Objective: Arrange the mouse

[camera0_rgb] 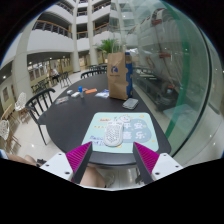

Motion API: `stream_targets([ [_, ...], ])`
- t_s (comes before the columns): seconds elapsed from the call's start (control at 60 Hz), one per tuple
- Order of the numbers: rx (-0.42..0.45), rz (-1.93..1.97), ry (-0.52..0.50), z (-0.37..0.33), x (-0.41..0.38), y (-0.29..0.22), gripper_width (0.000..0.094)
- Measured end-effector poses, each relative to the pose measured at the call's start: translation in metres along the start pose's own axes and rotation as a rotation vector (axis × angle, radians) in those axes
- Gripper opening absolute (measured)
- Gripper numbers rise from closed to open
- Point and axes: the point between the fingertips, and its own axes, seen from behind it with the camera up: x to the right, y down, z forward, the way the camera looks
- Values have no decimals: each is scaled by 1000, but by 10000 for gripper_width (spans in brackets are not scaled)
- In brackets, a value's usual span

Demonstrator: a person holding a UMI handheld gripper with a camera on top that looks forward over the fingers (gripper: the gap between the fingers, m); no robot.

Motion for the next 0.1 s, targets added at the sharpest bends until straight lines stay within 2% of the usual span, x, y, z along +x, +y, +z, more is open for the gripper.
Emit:
stream_targets([
  [0.1, 26, 13, -8, -42, -4, 12, 848],
])
